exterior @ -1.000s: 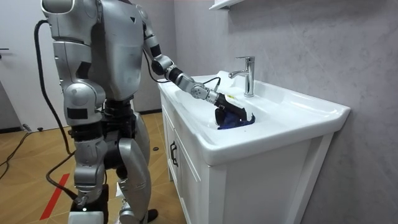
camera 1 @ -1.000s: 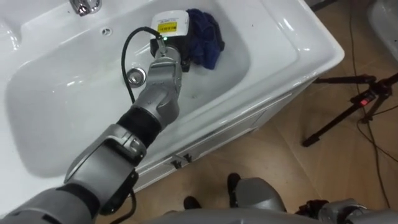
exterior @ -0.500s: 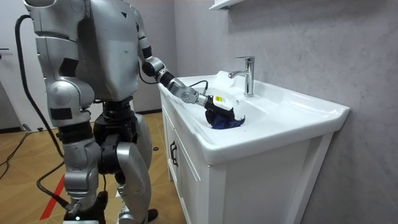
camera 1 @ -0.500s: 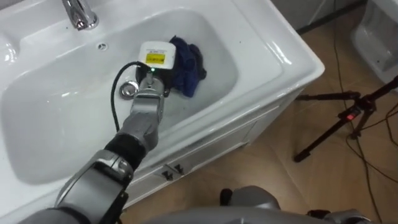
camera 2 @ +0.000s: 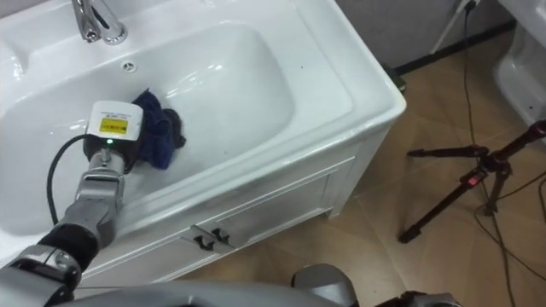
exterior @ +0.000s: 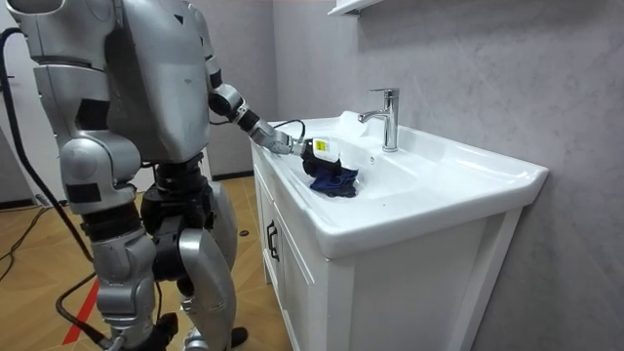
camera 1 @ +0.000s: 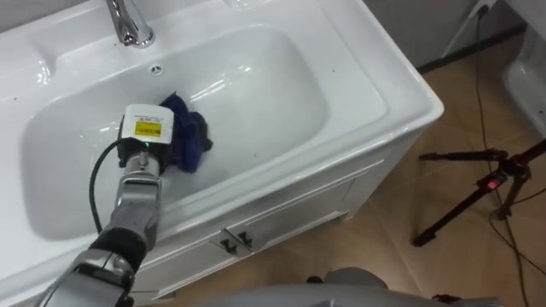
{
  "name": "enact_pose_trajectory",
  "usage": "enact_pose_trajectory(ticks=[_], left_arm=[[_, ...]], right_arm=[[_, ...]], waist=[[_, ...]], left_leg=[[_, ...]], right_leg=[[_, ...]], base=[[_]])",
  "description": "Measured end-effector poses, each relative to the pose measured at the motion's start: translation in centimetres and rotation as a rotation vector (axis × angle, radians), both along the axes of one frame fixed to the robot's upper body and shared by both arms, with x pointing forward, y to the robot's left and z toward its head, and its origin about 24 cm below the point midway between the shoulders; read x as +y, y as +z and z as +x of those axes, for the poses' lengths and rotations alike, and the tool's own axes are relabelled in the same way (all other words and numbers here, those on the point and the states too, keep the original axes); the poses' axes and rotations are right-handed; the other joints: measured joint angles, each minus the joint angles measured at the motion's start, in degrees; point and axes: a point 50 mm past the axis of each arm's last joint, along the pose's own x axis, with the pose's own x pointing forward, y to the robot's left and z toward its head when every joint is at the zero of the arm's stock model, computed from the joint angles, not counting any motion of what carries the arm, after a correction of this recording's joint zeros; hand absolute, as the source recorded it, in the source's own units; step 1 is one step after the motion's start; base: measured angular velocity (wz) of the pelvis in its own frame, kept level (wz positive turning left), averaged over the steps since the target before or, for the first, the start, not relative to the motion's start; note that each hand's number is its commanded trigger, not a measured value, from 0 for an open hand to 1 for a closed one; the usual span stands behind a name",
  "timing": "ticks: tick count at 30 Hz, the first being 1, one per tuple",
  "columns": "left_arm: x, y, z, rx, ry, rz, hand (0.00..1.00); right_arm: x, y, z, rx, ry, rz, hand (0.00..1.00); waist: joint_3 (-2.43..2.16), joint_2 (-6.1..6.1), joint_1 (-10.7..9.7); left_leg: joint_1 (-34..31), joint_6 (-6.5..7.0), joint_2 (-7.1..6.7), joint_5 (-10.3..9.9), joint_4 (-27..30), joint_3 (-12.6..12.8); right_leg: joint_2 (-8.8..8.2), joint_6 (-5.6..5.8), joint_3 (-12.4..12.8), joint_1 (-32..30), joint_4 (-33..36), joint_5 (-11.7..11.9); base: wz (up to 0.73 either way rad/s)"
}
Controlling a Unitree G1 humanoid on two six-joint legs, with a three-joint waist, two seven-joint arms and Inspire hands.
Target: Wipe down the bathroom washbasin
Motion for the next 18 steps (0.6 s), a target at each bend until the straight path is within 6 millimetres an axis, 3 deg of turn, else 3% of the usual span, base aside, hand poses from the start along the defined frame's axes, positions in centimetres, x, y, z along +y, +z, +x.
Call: enact_pose_trajectory(ticks=[8,11,18], left_arm=[[1.7,-0.4,-2.5,0.007,0.027,0.037,1.00],[1.8,-0.5,-2.7,0.011,0.029,0.037,1.00],[2.5,-0.7,-3.5,0.007,0.077,0.021,1.00]], right_arm=[[-0.9,0.3,0.4,-0.038,0.004,-0.057,0.00],[-1.0,0.3,0.3,-0.051,0.006,-0.063,0.00],[-0.9,0.3,0.7,-0.077,0.005,-0.060,0.00]], waist=[[-0.05,1.30,1.21],[-0.09,1.48,2.58],[-0.22,2.05,3.55]], left_leg=[[0.33,0.00,0.08,0.00,0.01,0.12],[0.77,0.00,0.08,0.00,-0.08,0.12],[1.26,-0.01,0.08,-0.01,-0.05,0.15]], right_leg=[[0.20,-0.13,0.01,1.15,-0.82,0.10],[0.27,-0.18,0.47,1.47,-0.92,0.06],[0.39,-0.24,0.47,2.35,-1.73,-0.01]], base=[[-0.01],[-0.09],[0.00]])
